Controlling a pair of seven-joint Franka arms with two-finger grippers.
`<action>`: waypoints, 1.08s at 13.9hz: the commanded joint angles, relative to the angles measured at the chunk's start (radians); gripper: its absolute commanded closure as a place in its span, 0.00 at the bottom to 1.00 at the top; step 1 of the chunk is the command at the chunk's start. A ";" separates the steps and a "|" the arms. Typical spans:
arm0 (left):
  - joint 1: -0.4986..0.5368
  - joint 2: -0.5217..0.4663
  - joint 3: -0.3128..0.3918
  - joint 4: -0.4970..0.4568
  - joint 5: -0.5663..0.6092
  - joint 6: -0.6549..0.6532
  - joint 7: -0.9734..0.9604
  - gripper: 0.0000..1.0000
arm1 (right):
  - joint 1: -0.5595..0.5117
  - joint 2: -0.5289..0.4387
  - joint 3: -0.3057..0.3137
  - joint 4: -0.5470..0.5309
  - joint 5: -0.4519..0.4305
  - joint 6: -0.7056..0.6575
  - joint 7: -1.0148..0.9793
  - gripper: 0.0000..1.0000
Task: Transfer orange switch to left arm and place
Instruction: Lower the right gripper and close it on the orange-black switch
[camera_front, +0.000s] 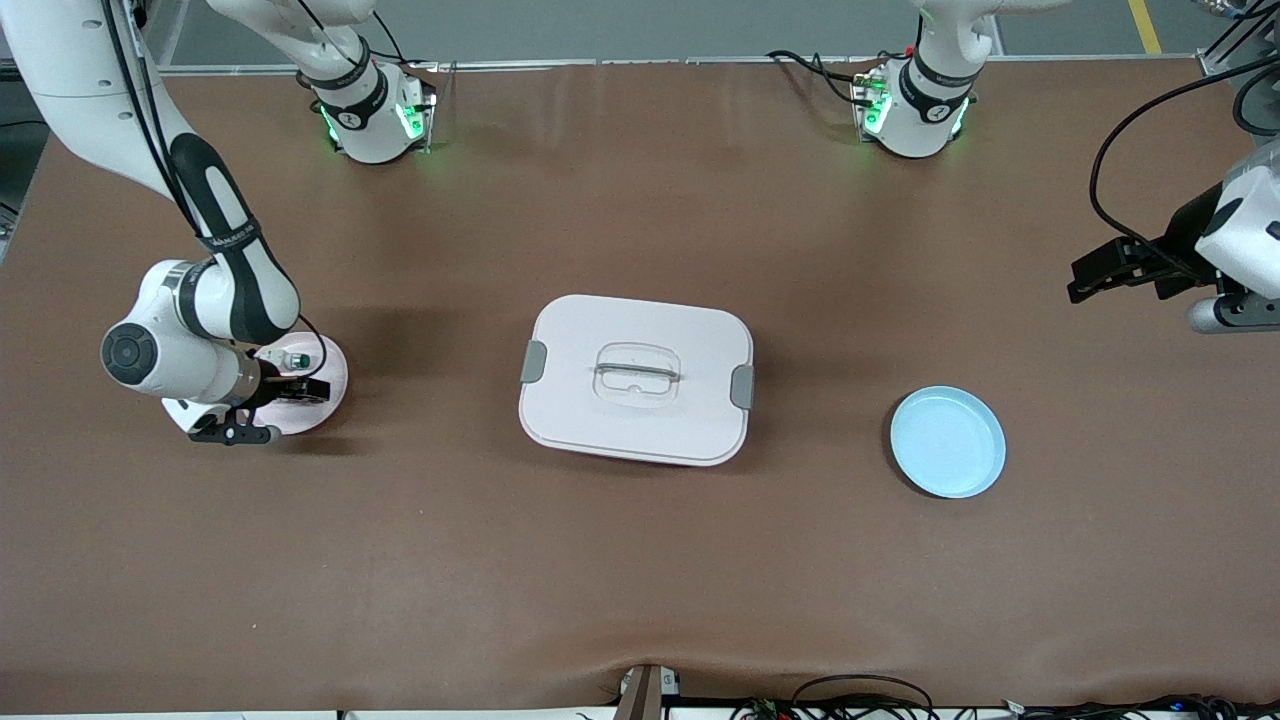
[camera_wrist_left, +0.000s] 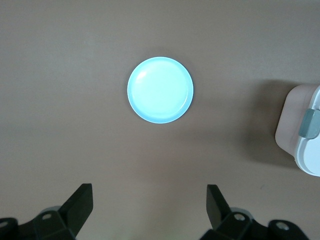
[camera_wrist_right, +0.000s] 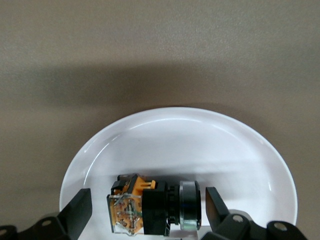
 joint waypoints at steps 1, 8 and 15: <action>-0.004 0.012 0.003 0.030 0.005 -0.023 -0.003 0.00 | -0.009 -0.002 0.004 -0.009 -0.003 0.014 -0.018 0.00; -0.003 0.012 0.003 0.030 0.005 -0.023 -0.003 0.00 | -0.017 0.013 0.002 -0.007 -0.005 0.014 -0.041 0.00; -0.001 0.012 0.003 0.030 0.005 -0.023 -0.002 0.00 | -0.020 0.017 0.002 -0.001 -0.005 -0.009 -0.040 0.86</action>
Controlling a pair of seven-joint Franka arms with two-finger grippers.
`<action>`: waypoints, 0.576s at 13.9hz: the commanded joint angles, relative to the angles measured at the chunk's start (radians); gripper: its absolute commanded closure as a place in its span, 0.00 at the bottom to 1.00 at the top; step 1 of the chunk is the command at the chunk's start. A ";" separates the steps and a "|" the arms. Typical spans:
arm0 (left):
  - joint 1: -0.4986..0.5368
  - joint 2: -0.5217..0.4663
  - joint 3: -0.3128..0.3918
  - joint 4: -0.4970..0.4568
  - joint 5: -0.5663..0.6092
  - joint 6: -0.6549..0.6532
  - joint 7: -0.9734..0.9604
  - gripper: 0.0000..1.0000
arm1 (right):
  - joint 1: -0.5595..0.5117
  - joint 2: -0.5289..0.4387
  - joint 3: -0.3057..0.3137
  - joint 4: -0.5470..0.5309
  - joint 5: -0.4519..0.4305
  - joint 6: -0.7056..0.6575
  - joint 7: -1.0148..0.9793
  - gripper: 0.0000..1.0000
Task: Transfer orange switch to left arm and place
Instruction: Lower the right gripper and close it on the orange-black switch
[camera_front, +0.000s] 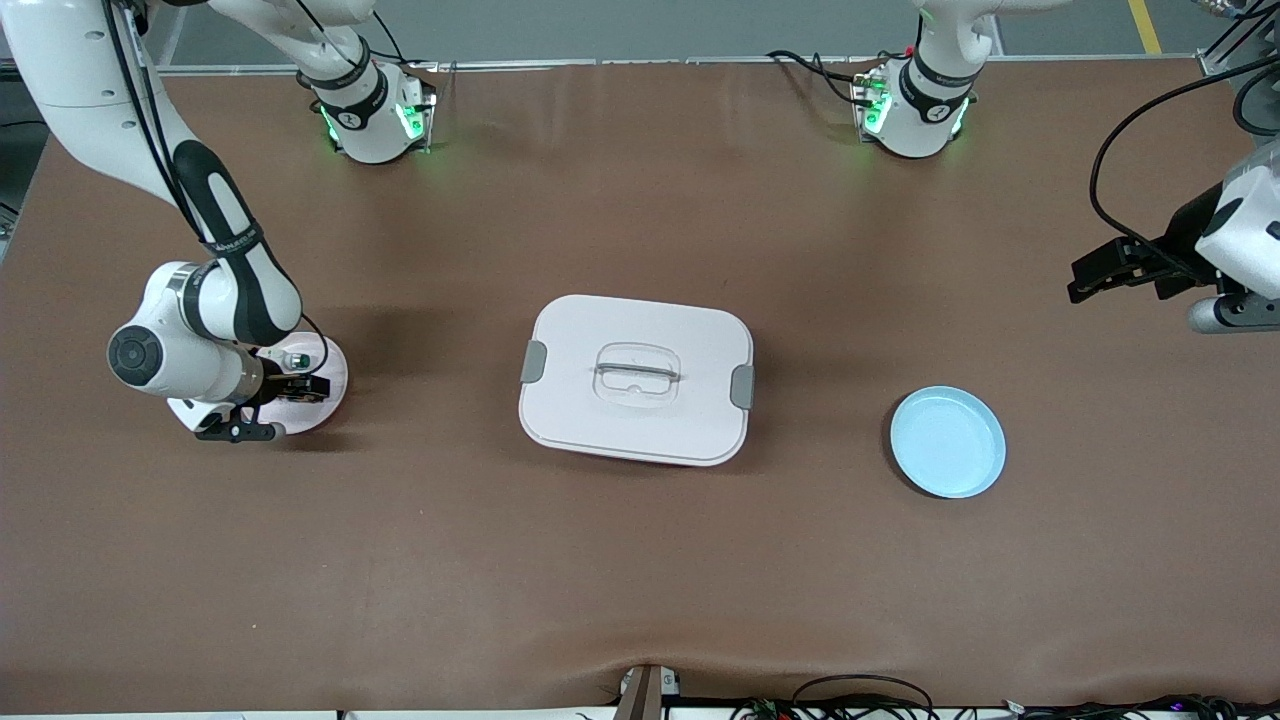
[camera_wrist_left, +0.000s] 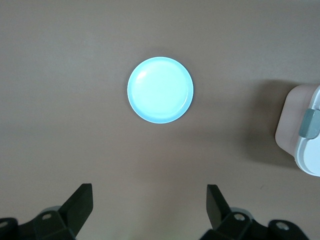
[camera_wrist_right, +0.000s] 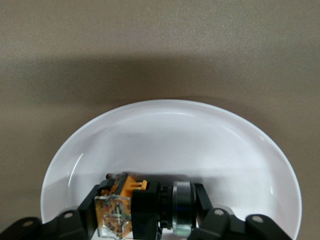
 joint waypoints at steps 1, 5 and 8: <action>-0.002 0.012 0.003 0.030 0.005 -0.023 -0.002 0.00 | -0.015 -0.003 0.008 0.010 -0.003 -0.027 -0.002 1.00; -0.002 0.012 0.003 0.030 0.004 -0.023 -0.002 0.00 | -0.017 -0.005 0.010 0.123 0.022 -0.212 0.039 1.00; -0.002 0.012 0.003 0.030 0.001 -0.022 -0.002 0.00 | -0.005 -0.020 0.013 0.189 0.127 -0.343 0.154 1.00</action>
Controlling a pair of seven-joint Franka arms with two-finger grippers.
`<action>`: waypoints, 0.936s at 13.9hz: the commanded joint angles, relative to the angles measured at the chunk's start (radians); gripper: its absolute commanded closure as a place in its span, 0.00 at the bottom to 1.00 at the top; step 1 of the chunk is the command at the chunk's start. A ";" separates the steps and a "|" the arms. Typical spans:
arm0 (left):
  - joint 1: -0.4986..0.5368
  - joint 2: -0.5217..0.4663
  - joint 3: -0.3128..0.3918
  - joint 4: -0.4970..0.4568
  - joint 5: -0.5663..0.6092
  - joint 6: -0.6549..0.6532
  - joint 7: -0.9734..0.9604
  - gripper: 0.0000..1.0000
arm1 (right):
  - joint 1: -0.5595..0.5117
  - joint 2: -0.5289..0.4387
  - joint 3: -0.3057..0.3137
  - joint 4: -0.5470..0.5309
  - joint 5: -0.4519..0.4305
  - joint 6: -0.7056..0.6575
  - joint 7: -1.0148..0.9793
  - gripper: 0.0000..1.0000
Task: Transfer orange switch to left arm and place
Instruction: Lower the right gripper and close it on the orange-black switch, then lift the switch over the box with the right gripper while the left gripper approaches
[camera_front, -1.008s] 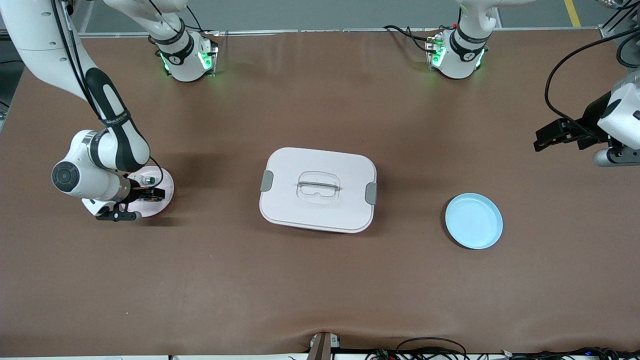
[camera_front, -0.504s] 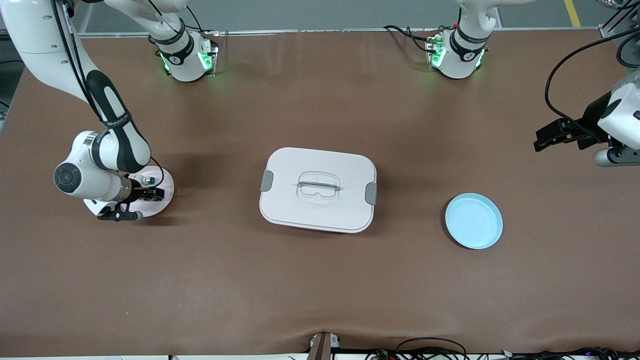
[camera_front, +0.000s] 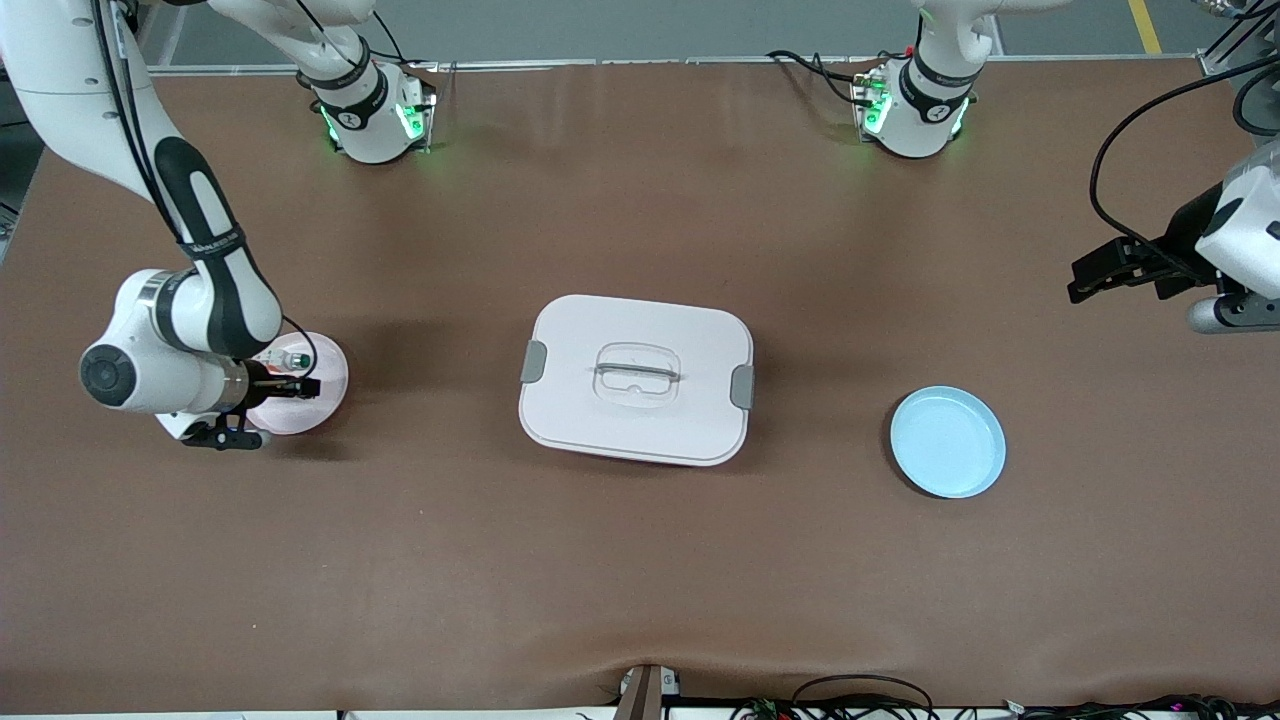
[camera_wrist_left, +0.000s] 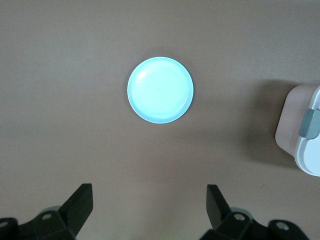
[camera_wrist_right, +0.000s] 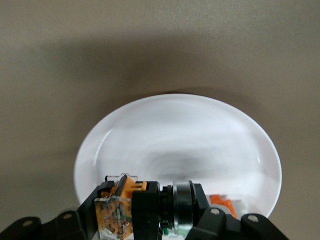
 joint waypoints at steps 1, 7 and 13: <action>-0.003 0.012 0.001 0.030 -0.002 -0.022 -0.002 0.00 | -0.003 -0.016 0.014 0.063 0.120 -0.115 0.097 1.00; -0.015 0.001 -0.020 0.080 -0.109 -0.023 -0.084 0.00 | 0.077 -0.016 0.016 0.196 0.272 -0.273 0.371 1.00; -0.012 -0.013 -0.020 0.076 -0.339 -0.025 -0.077 0.00 | 0.229 -0.019 0.016 0.316 0.430 -0.315 0.740 1.00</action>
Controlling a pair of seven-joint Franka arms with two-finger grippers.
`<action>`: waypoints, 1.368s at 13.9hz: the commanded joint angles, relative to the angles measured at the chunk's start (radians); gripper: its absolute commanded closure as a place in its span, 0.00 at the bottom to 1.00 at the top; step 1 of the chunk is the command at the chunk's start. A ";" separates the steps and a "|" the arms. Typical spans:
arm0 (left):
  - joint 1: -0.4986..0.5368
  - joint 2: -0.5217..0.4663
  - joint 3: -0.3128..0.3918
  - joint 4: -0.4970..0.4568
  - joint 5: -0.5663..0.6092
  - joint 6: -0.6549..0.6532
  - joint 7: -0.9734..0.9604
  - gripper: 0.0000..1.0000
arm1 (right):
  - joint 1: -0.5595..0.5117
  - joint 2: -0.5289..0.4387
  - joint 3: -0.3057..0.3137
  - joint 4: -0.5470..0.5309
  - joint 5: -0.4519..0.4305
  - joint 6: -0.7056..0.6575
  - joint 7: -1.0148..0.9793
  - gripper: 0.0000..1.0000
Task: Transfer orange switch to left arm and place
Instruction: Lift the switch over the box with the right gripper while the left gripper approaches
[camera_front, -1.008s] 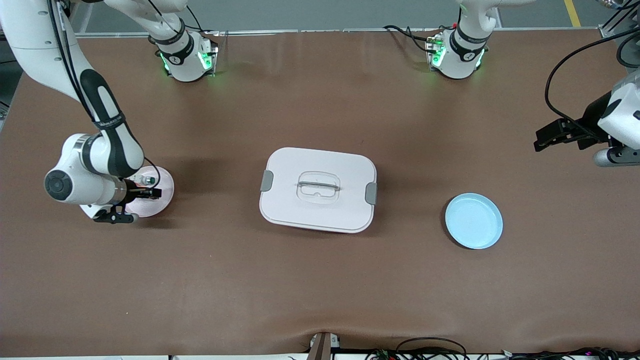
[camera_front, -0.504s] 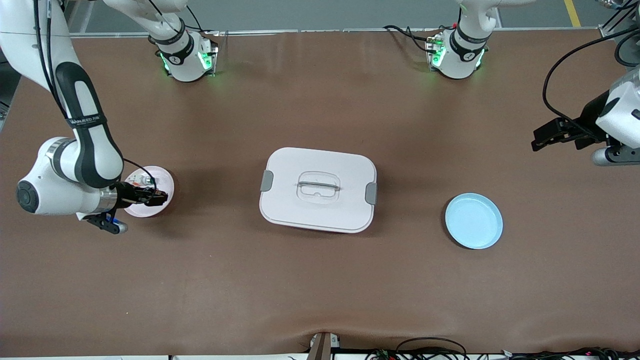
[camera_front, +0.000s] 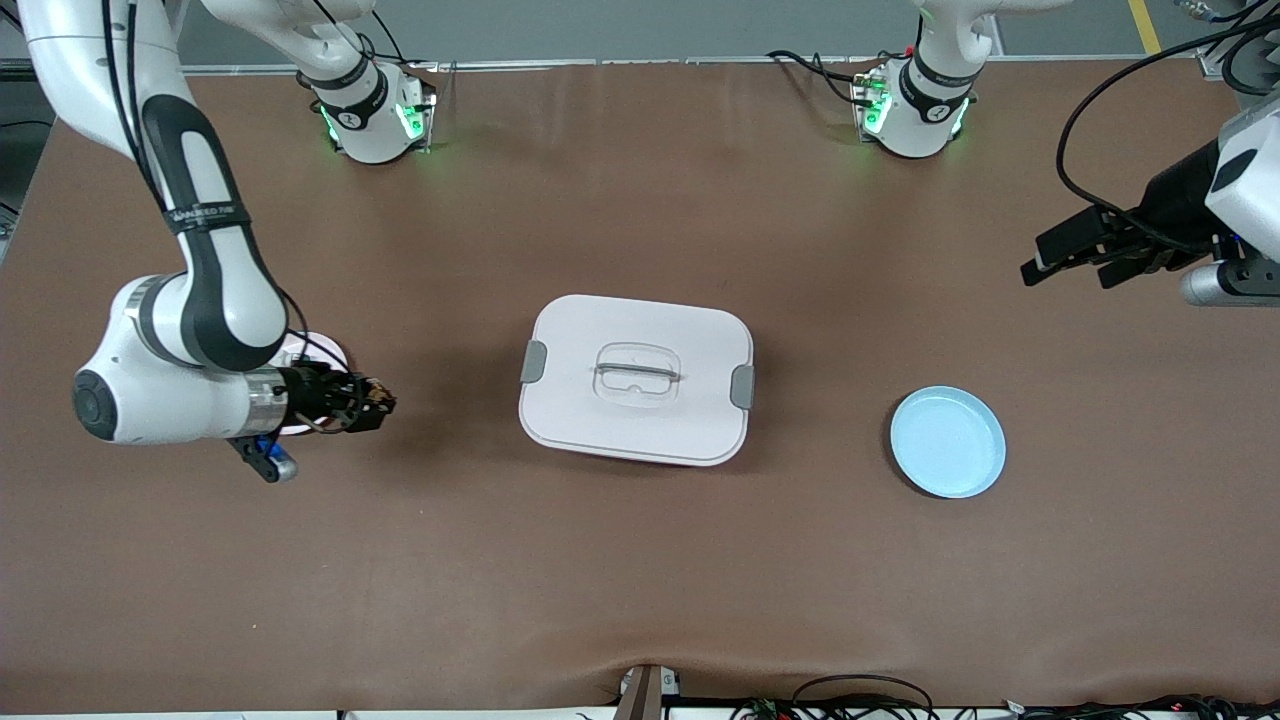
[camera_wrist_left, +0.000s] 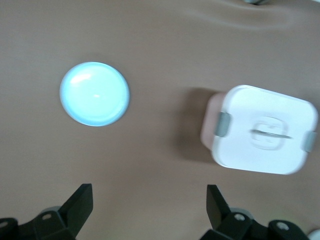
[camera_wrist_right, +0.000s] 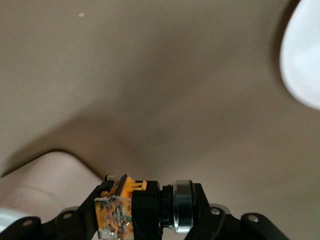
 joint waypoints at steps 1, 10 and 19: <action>0.001 -0.007 0.002 0.000 -0.094 -0.016 0.003 0.00 | 0.062 -0.011 -0.009 0.060 0.100 -0.020 0.150 1.00; -0.049 0.014 -0.073 -0.133 -0.318 0.180 -0.003 0.00 | 0.231 0.009 -0.010 0.227 0.283 0.120 0.582 1.00; -0.056 0.112 -0.219 -0.219 -0.475 0.503 0.007 0.00 | 0.403 0.106 -0.009 0.400 0.292 0.318 0.968 1.00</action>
